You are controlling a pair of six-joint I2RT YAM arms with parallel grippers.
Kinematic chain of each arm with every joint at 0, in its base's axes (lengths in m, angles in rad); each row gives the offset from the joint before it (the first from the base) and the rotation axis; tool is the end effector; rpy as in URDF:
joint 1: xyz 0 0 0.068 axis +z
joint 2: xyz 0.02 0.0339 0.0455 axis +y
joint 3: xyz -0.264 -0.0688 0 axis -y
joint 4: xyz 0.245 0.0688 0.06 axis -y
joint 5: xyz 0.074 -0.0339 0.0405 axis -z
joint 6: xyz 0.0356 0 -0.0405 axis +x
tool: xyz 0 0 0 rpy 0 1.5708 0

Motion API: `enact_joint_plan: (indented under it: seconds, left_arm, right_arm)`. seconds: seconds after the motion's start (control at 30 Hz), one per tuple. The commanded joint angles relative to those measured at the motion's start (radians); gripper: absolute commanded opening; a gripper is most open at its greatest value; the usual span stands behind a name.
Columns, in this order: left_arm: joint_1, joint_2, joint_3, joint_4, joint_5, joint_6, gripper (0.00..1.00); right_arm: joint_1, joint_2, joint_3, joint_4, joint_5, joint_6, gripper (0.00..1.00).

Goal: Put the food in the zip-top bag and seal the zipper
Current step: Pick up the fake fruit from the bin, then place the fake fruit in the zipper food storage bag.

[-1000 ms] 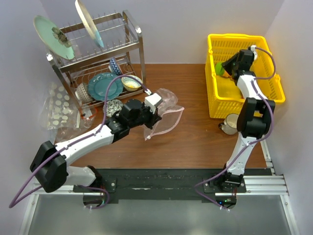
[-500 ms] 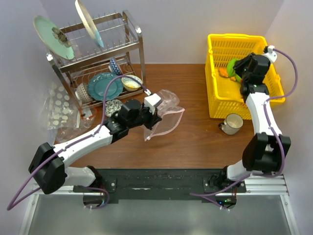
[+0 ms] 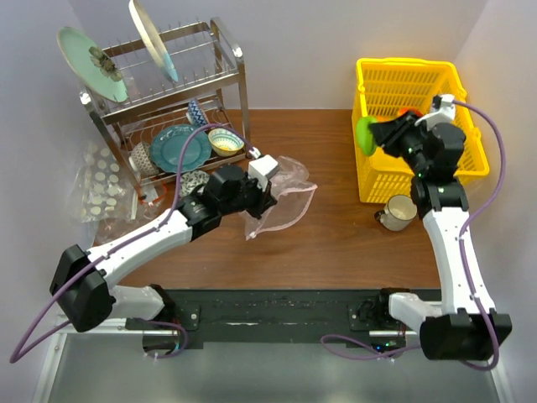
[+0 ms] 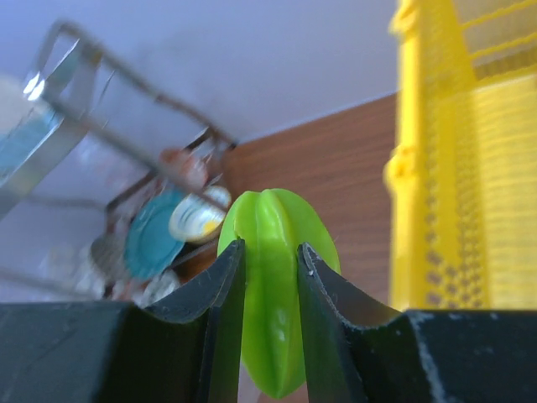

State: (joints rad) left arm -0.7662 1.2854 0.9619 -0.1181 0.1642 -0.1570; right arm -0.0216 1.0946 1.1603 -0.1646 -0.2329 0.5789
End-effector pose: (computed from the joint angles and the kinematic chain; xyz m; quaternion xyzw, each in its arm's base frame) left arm 0.2090 -0.2092 0.2992 0.2944 0.7900 -0.2995 0.4466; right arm 0.2477 0.0029 0.4134 0.1432 0.7263 0.2662 0.6173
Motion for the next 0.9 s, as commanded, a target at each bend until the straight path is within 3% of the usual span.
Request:
enact_joint_plan:
  seconds: [0.0, 0.13, 0.3, 0.87]
  left_arm:
    - [-0.002, 0.04, 0.175, -0.107, -0.086, -0.032, 0.0]
    - [-0.002, 0.101, 0.3, -0.208, -0.124, -0.068, 0.0]
    - [-0.002, 0.193, 0.44, -0.293, -0.115, -0.079, 0.0]
    - [-0.008, 0.252, 0.432, -0.232, -0.031, -0.121, 0.0]
  right_arm:
    - [0.071, -0.076, -0.054, -0.081, -0.167, -0.014, 0.29]
    - [0.126, -0.162, -0.135, -0.15, -0.21, -0.018, 0.3]
    - [0.138, -0.263, -0.264, -0.113, -0.324, 0.053, 0.33]
    - [0.222, -0.3, -0.344, -0.043, -0.381, 0.17, 0.35]
